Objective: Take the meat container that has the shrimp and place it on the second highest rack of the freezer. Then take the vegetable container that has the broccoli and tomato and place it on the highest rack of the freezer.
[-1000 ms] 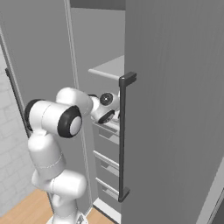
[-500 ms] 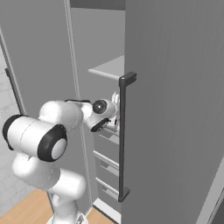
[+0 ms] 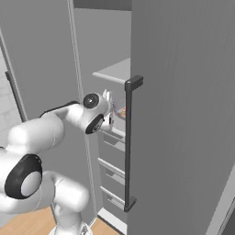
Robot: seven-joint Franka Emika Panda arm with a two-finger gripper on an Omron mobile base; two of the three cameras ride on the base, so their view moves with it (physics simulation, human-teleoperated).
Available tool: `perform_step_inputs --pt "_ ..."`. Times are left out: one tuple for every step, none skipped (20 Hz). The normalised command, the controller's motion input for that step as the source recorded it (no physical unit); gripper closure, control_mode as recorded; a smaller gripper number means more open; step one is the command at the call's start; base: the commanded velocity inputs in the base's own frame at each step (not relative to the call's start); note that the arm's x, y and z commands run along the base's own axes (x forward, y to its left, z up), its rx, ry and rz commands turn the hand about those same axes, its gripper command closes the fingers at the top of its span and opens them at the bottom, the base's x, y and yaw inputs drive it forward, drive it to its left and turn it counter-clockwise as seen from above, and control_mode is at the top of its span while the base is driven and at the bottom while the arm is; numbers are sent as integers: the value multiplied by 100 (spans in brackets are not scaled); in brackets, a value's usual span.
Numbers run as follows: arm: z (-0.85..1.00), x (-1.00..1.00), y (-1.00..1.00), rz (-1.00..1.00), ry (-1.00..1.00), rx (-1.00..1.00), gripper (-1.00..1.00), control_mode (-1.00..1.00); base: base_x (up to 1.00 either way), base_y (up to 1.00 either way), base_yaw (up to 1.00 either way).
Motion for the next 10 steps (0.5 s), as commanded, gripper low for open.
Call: perform_step_inputs --pt "100 -19 0 18 31 0 -100 -100 0 0 0" --pt "100 -30 0 19 30 0 -100 -100 0 0 0" --pt "89 -39 0 20 29 0 -100 -100 0 0 0" --pt "58 -52 0 20 25 0 -100 -100 0 0 0" --pt "21 -74 3 21 19 0 -100 -100 0 0 0" --pt "0 -100 0 23 1 0 -100 -100 0 0 0" --pt "0 -100 6 27 0 -4 -100 -100 0 0 0" --pt "0 -100 11 27 0 -5 -100 -100 0 0 0" --pt "0 -100 10 27 3 -5 -100 -100 0 0 0" --pt "3 -100 17 26 5 -7 -100 -100 0 0 0"
